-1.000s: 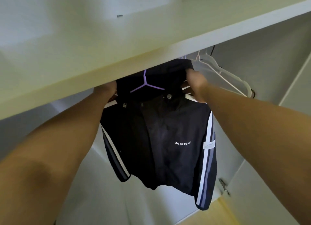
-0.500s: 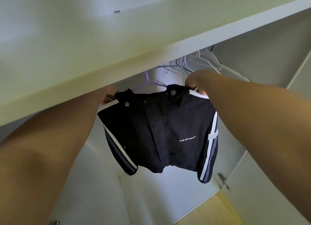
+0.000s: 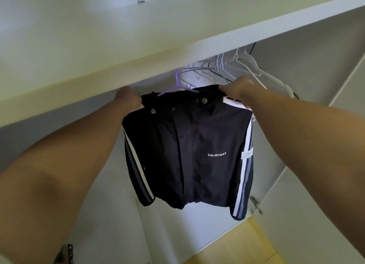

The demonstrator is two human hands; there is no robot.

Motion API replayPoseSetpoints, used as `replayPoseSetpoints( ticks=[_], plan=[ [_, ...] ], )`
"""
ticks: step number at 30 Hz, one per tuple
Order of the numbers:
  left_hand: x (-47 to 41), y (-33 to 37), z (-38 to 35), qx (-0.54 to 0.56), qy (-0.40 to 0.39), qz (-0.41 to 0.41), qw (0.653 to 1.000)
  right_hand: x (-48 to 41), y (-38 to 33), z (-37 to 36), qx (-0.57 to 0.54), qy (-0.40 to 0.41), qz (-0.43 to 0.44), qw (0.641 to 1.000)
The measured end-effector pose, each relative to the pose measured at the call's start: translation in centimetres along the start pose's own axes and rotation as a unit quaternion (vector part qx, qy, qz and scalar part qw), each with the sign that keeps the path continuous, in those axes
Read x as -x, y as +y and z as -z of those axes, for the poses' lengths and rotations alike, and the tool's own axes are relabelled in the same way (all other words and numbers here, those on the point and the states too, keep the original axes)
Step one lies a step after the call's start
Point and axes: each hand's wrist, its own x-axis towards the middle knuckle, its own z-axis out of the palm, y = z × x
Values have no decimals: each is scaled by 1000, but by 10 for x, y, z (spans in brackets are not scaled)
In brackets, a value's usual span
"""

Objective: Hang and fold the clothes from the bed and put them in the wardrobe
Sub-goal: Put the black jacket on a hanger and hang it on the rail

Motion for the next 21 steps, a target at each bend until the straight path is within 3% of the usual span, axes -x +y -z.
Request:
replayPoseSetpoints(
  ticks=[5,12,15,18,21],
  plan=[
    [6,0,-10,93,16,-117,989,17,3,-2,178,-67,97,977],
    [27,60,-23,117,31,-238,964,34,29,-8,244,-72,200,946],
    [31,87,-24,132,54,-246,959,42,37,-9,245,-69,199,946],
    [29,103,-29,220,39,-200,954,52,40,-18,223,-73,193,953],
    [33,104,-29,208,60,-172,961,66,40,-30,215,-79,195,954]
  ],
)
